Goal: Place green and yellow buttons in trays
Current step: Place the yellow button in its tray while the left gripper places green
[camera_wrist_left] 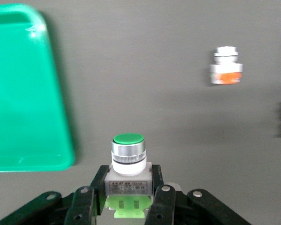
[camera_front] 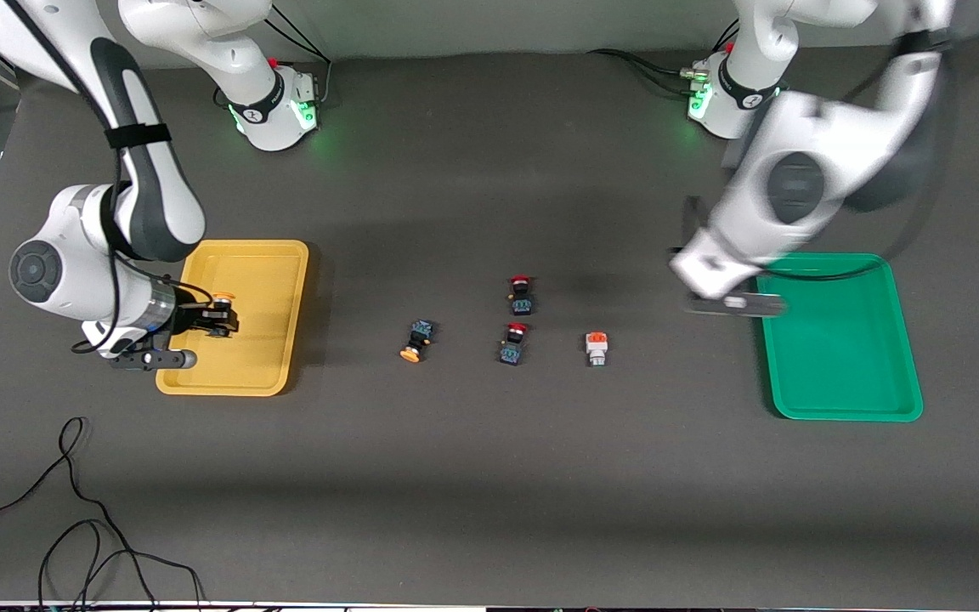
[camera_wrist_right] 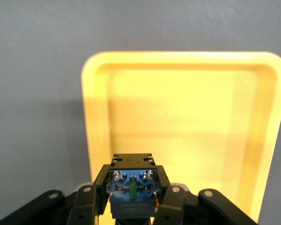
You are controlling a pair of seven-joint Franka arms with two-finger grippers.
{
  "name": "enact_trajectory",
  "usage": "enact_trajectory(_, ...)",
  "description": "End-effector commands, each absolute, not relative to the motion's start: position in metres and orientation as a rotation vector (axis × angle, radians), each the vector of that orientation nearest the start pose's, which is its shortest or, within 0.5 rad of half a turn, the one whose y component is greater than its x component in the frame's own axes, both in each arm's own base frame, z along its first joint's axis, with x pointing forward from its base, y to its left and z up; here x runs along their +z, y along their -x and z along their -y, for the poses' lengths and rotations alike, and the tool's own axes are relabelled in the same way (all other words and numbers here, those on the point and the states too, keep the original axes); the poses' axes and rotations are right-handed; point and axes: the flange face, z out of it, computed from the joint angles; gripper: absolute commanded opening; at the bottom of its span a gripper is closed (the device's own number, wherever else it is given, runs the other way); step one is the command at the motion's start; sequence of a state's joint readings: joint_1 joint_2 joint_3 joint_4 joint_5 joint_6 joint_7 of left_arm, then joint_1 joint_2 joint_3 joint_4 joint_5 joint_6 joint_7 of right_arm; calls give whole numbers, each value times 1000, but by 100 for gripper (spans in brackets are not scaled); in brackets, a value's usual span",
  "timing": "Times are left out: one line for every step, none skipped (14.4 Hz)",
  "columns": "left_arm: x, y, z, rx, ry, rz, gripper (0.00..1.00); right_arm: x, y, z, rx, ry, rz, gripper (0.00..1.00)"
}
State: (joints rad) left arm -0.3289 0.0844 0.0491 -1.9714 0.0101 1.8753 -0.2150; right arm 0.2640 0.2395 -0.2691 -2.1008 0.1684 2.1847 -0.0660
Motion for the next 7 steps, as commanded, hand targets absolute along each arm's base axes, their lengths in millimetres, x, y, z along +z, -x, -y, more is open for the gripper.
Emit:
enact_trajectory(415, -542, 43, 277, 3076, -84, 15, 257, -548, -18, 185, 3074, -38, 0)
enact_trajectory(412, -546, 11, 260, 3064, -64, 15, 236, -541, -21, 152, 3091, -34, 0)
enact_trajectory(403, -548, -17, 239, 3063, -80, 15, 221, -536, -24, 123, 3107, -25, 0)
enact_trajectory(388, -546, -38, 213, 3071, -102, 15, 211, -533, -28, 119, 3117, -9, 0)
enact_trajectory(364, -542, -53, 176, 3077, -116, 15, 206, -531, -30, 124, 3120, -2, 0)
enact_trajectory(335, -538, -60, 140, 3080, -124, 15, 205, -531, -29, 119, 3121, -3, 0)
enact_trajectory(301, -535, -58, 97, 3081, -138, 15, 201, -530, -30, 128, 3123, -1, 0)
